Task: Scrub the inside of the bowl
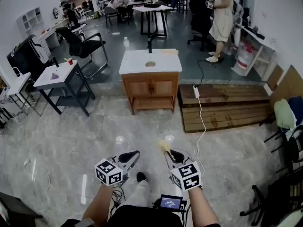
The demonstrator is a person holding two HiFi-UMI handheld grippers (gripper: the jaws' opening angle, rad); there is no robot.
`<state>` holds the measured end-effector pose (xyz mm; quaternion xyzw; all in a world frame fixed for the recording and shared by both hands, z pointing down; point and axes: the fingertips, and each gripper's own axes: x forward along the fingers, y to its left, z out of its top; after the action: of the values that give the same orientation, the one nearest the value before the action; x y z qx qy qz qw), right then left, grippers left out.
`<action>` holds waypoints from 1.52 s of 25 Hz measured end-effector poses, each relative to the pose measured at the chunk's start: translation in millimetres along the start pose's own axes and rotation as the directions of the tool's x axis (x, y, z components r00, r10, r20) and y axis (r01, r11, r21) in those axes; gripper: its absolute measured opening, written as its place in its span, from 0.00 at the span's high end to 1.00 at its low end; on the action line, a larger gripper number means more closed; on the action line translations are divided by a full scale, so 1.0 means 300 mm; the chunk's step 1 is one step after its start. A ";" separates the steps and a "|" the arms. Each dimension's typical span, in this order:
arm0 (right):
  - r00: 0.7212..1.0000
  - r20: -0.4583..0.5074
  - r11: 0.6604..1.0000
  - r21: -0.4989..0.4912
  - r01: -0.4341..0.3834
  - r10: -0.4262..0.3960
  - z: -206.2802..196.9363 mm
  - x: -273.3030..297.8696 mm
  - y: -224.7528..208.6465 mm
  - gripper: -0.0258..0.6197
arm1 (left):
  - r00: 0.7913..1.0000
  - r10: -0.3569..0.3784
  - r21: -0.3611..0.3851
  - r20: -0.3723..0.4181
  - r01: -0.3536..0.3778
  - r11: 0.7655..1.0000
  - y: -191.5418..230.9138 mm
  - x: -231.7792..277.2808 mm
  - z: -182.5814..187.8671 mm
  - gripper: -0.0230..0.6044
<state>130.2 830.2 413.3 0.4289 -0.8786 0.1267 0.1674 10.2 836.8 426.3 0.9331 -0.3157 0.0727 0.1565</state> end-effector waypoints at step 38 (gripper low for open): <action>0.998 -0.061 0.997 0.075 0.016 -0.011 0.469 1.159 -0.748 0.90 | 0.997 -0.043 0.003 -0.059 0.043 0.999 1.195 0.703 0.392 0.96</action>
<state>82.4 396.8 442.7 0.4368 -0.8648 0.1716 0.1784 -38.2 408.1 453.3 0.9375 -0.2905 0.0976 0.1652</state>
